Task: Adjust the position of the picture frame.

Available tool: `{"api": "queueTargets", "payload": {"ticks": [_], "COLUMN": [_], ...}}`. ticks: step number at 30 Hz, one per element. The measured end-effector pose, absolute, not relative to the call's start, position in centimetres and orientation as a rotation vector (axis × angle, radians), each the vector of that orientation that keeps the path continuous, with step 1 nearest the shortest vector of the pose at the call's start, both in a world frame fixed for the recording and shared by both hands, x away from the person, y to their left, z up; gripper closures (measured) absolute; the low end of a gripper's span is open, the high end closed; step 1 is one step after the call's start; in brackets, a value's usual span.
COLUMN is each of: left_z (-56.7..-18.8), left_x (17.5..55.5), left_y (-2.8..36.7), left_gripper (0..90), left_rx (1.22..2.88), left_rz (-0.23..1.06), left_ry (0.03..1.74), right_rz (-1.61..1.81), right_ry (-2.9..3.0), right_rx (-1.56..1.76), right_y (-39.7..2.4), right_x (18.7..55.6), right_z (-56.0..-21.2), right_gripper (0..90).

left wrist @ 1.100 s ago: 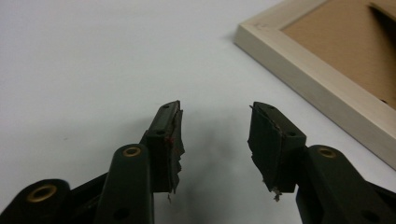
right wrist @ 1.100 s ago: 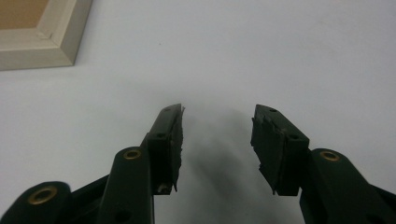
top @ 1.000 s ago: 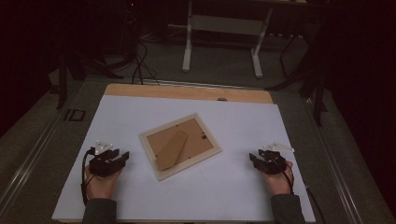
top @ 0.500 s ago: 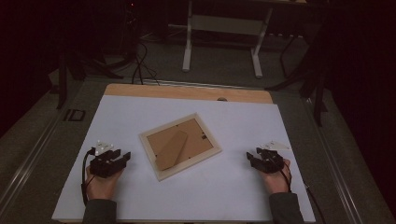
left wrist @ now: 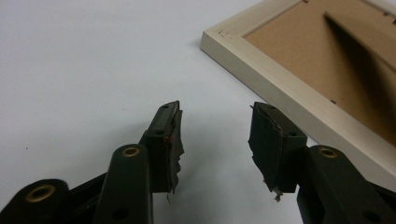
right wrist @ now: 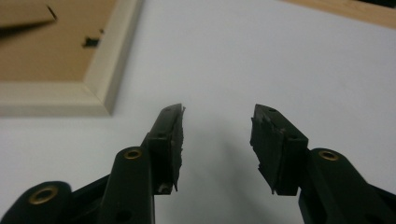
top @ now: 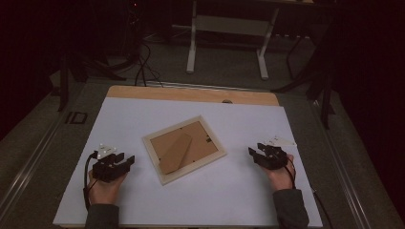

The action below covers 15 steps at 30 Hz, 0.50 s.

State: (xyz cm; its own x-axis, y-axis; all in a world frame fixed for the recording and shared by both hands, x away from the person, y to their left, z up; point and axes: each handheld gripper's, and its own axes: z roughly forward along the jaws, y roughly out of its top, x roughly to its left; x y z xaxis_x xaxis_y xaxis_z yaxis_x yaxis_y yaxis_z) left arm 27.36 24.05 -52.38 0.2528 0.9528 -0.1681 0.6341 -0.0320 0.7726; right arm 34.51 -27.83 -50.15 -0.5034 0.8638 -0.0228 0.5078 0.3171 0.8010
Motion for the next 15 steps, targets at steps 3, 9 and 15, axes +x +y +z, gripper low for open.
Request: {"api": "queueTargets", "payload": {"ticks": [3,9,15], "left_z": [-52.3,-52.4,-52.5], "left_x": [27.3,27.2,27.3], "left_y": [24.1,23.9,23.2], "left_gripper": [52.8,59.0,59.4], "left_rx": [1.748,1.778,1.825], "left_rz": [0.519,0.514,0.497], "left_ry": [1.464,1.452,1.418], "right_rz": [1.074,1.147,1.175], "right_ry": [2.137,2.154,2.161], "right_rx": [1.203,1.179,1.179], "right_y": [-27.5,-26.4,-25.9], "right_x": [34.8,35.7,36.4], "right_z": [-49.9,-49.3,-48.9], "right_gripper": [53.7,60.9,63.6]}}
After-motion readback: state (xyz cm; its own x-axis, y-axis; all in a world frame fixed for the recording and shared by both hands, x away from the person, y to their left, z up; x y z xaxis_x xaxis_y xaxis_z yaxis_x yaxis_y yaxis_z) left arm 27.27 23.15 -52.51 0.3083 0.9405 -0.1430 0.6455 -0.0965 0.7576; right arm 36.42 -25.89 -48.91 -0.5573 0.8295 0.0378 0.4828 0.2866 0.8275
